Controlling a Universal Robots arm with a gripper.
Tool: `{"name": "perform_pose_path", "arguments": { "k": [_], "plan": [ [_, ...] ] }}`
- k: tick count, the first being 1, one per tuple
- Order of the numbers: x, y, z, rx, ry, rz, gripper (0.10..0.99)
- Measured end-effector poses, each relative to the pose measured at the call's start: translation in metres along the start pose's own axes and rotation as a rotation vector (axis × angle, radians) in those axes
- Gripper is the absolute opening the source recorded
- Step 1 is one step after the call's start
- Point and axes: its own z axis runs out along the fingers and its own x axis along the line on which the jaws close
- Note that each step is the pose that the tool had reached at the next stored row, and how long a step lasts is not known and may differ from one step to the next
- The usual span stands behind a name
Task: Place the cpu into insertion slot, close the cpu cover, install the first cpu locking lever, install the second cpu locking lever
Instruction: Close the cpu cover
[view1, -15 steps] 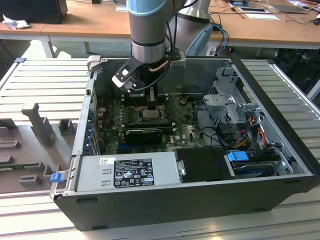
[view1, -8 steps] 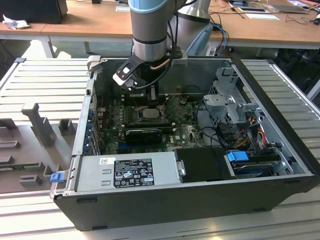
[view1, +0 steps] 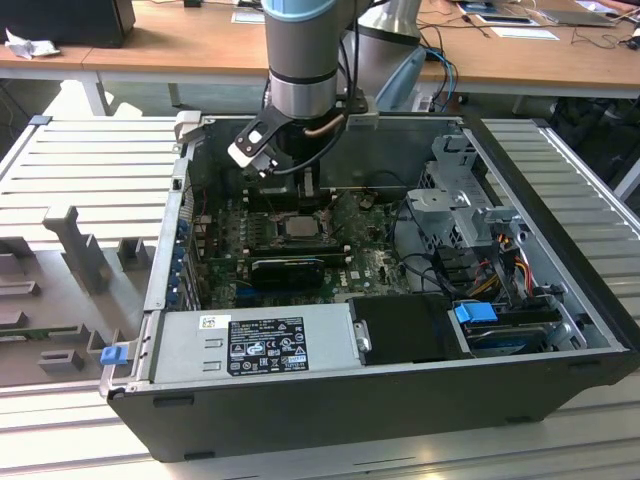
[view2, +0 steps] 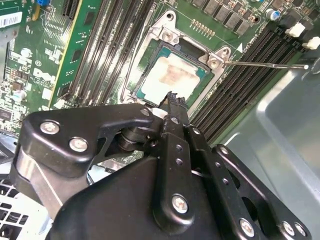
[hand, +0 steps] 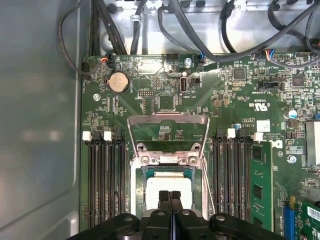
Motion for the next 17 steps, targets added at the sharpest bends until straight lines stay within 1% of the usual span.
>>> {"name": "perform_pose_path", "arguments": {
  "k": [2,9,12,17],
  "plan": [
    [0.0001,0.0001,-0.0020,0.000,0.0001,0.000,0.106],
    [0.0002,0.0003,-0.0039,0.000,0.0001,-0.001,0.106],
    [0.0003,0.0004,-0.0061,0.000,0.0000,-0.001,0.106],
    [0.0007,0.0010,-0.0140,0.000,0.0000,-0.001,0.106]
  ]
}}
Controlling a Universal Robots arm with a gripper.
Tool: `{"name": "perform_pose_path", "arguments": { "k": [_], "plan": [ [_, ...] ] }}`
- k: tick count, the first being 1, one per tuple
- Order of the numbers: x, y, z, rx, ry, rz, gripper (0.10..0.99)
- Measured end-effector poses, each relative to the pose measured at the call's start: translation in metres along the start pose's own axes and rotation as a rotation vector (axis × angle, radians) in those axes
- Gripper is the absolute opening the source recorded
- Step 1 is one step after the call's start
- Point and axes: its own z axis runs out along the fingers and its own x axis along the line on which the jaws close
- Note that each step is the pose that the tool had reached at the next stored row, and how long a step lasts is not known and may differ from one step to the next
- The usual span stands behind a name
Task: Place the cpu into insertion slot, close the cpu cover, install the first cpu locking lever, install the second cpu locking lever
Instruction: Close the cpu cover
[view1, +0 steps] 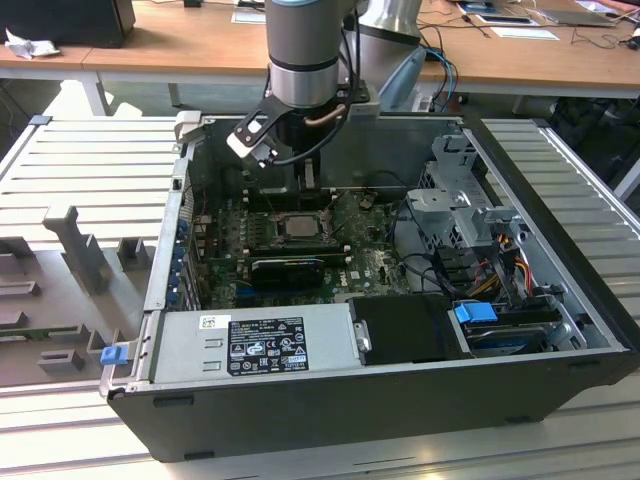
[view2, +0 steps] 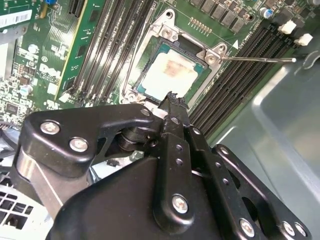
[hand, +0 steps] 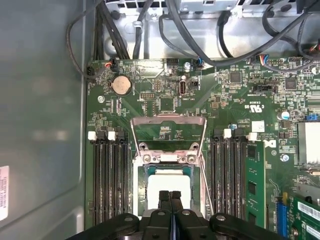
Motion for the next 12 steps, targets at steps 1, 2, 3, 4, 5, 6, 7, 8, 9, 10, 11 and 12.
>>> {"name": "perform_pose_path", "arguments": {
  "k": [1,2,3,4,5,6,7,8,9,10,11,12],
  "plan": [
    [0.0001,0.0001,-0.0013,0.000,0.0000,0.000,0.106],
    [0.0001,0.0002,-0.0024,0.000,0.0001,0.000,0.106],
    [0.0001,0.0012,-0.0024,0.000,0.0002,0.000,0.106],
    [0.0002,0.0046,-0.0022,0.000,0.0000,0.000,0.106],
    [0.0001,0.0051,-0.0024,0.000,0.0001,0.000,0.106],
    [0.0002,0.0052,-0.0029,0.000,-0.0001,0.000,0.106],
    [0.0003,0.0053,-0.0046,0.000,0.0000,0.000,0.106],
    [0.0004,0.0054,-0.0061,0.000,0.0000,0.000,0.106],
    [0.0004,0.0055,-0.0075,0.000,0.0000,0.000,0.106],
    [0.0005,0.0056,-0.0086,0.000,0.0000,0.000,0.106],
    [0.0005,0.0056,-0.0093,0.000,0.0000,0.000,0.106],
    [0.0006,0.0057,-0.0099,0.000,0.0001,0.000,0.106]
  ]
}}
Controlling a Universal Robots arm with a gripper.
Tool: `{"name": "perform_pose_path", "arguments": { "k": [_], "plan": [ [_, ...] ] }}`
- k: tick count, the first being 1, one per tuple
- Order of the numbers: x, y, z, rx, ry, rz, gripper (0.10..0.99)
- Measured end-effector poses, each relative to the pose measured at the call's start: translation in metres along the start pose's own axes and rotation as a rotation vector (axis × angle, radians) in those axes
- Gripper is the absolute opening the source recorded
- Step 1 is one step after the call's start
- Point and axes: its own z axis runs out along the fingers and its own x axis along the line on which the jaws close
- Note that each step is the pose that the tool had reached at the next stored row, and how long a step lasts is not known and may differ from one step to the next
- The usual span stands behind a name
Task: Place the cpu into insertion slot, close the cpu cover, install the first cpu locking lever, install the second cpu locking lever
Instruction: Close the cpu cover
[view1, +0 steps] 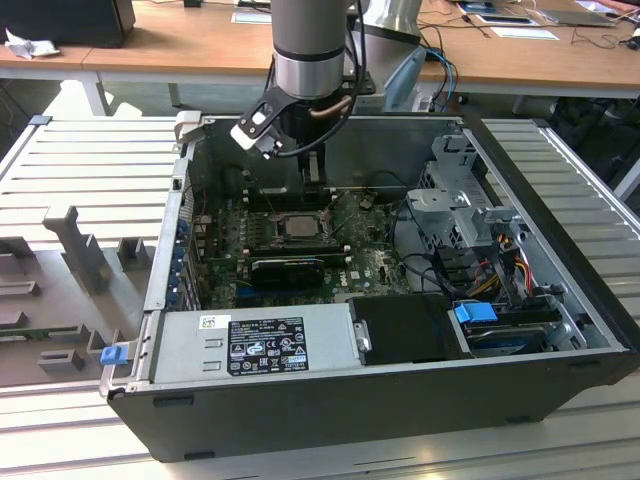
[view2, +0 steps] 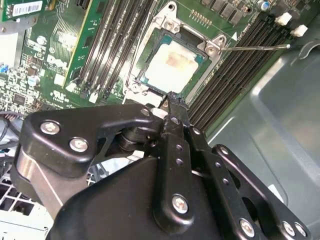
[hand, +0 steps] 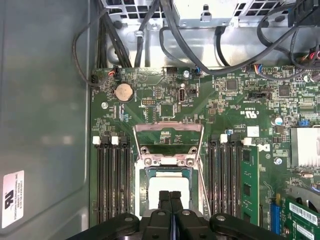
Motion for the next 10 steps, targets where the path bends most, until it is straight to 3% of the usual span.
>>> {"name": "perform_pose_path", "arguments": {
  "k": [10],
  "plan": [
    [0.0004,0.0034,-0.0066,0.000,0.0002,0.000,0.106]
  ]
}}
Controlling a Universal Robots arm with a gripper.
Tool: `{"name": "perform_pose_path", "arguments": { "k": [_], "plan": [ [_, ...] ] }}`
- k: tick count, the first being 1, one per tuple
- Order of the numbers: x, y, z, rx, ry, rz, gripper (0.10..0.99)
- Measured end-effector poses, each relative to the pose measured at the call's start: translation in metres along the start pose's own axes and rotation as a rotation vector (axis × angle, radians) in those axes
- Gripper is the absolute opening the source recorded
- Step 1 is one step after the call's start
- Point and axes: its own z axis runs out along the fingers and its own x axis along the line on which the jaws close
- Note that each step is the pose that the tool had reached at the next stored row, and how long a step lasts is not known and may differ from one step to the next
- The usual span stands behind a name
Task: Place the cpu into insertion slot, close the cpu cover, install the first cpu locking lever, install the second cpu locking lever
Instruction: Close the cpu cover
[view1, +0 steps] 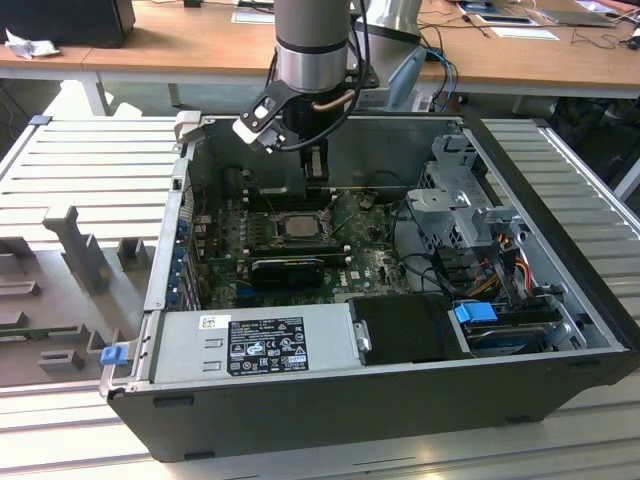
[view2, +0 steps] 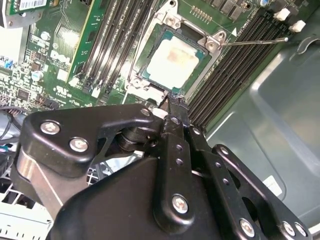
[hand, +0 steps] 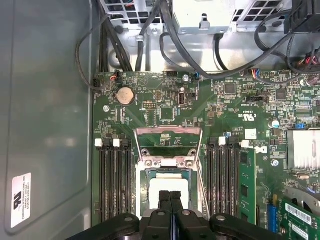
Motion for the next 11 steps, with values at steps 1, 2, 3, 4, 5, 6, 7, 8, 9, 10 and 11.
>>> {"name": "perform_pose_path", "arguments": {
  "k": [1,2,3,4,5,6,7,8,9,10,11],
  "plan": [
    [0.0000,0.0002,-0.0009,0.000,0.0000,0.000,0.106],
    [0.0001,0.0003,-0.0020,0.000,0.0000,0.000,0.106],
    [0.0002,0.0004,-0.0037,0.000,0.0000,0.000,0.106],
    [0.0003,0.0006,-0.0054,0.000,0.0000,0.000,0.106],
    [0.0003,0.0006,-0.0063,0.000,0.0000,0.000,0.106],
    [0.0004,0.0007,-0.0071,0.000,0.0000,0.000,0.106],
    [0.0004,0.0007,-0.0078,0.000,-0.0001,0.000,0.106],
    [0.0004,0.0008,-0.0085,0.000,-0.0001,0.000,0.106],
    [0.0005,0.0009,-0.0102,0.000,0.0000,0.000,0.106],
    [0.0006,0.0009,-0.0110,0.000,0.0000,0.000,0.106],
    [0.0006,0.0011,-0.0123,0.000,0.0000,0.000,0.106]
  ]
}}
